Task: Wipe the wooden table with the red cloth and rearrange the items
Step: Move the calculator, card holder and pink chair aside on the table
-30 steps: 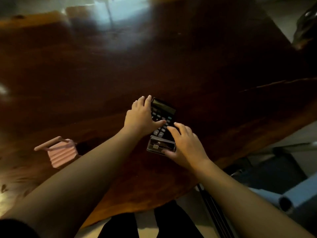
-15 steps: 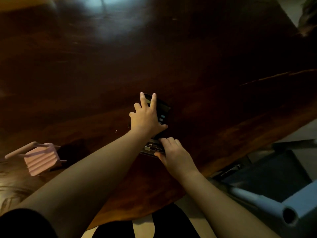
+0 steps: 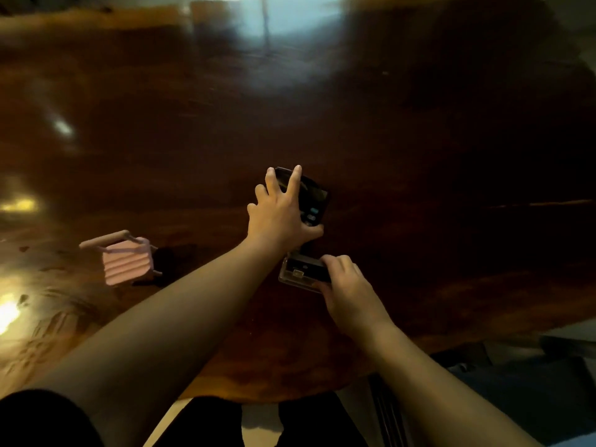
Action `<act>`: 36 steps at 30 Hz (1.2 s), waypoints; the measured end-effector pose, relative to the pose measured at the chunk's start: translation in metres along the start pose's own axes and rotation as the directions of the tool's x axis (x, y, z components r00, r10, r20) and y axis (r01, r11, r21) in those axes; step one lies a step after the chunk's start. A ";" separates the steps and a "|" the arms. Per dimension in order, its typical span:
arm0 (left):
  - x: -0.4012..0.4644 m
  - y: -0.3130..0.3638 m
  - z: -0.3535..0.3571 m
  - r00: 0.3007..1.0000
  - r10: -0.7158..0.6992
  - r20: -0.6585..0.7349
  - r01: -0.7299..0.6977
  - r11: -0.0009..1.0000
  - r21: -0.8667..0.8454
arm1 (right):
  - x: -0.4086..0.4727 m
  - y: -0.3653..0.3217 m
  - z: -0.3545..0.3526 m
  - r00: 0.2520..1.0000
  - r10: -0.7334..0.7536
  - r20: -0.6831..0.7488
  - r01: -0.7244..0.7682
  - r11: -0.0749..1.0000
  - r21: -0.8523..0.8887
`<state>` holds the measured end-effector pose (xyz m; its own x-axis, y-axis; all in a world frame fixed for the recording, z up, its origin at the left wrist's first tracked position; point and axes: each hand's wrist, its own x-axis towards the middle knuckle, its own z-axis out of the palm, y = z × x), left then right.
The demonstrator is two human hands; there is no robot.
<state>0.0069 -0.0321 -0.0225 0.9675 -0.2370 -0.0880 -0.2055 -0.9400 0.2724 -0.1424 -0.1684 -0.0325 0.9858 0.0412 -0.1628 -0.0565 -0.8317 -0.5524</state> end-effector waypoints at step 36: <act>-0.291 -0.577 -0.234 0.508 -0.779 -0.368 0.769 0.602 -0.213 | 0.117 -0.507 0.192 0.740 -0.645 0.192 0.665 0.745 -0.061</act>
<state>-0.1216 0.6365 0.0701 0.7057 0.7021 0.0953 0.6520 -0.6962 0.3004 -0.0287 0.3648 0.0715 0.7354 0.6731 0.0784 0.6228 -0.6256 -0.4698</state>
